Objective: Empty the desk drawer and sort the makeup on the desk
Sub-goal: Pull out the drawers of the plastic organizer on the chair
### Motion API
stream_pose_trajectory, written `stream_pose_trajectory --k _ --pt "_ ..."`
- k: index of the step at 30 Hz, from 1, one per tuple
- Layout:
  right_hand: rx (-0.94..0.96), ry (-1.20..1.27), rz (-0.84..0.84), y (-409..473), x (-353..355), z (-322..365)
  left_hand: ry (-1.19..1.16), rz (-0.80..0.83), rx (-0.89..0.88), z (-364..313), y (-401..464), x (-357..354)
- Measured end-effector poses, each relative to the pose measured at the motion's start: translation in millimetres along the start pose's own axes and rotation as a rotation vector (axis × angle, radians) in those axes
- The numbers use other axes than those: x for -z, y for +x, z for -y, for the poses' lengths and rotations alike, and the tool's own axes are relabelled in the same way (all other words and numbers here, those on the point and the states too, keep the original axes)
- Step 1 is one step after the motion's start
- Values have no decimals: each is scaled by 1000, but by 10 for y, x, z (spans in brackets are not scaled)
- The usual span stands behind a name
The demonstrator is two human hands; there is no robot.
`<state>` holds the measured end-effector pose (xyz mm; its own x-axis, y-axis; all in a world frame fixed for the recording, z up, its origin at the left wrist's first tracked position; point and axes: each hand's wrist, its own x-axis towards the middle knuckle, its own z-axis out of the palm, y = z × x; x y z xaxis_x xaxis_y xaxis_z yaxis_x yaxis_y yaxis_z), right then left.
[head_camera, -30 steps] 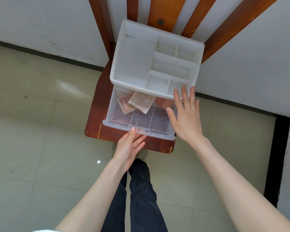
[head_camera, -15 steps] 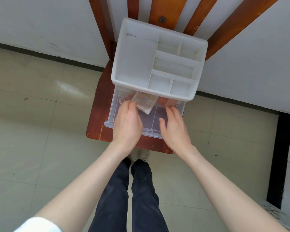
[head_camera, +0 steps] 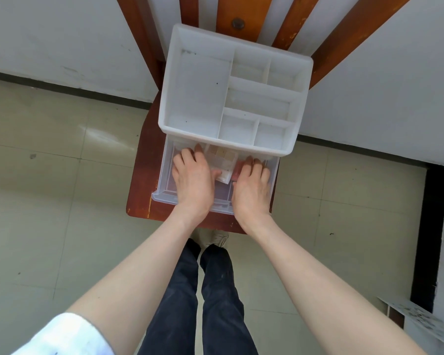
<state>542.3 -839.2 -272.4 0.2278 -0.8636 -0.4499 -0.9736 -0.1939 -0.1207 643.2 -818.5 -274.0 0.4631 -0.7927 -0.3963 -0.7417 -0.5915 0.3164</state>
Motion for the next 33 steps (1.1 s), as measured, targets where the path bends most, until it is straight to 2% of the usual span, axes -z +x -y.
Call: stream_pose_trajectory --k 7,16,22,30,33 --pt "-39 44 -20 30 -16 18 -205 12 112 15 2 65" --pt "-68 201 50 40 83 -17 -408 205 275 -8 138 107" --pt "-118 419 145 2 146 -3 -604 329 318 102 166 209" --pt "-269 946 88 -456 456 -230 -1014 493 417 204 -268 626" --pt "-478 1286 84 -708 459 -360 -1221 482 515 411 -502 733"
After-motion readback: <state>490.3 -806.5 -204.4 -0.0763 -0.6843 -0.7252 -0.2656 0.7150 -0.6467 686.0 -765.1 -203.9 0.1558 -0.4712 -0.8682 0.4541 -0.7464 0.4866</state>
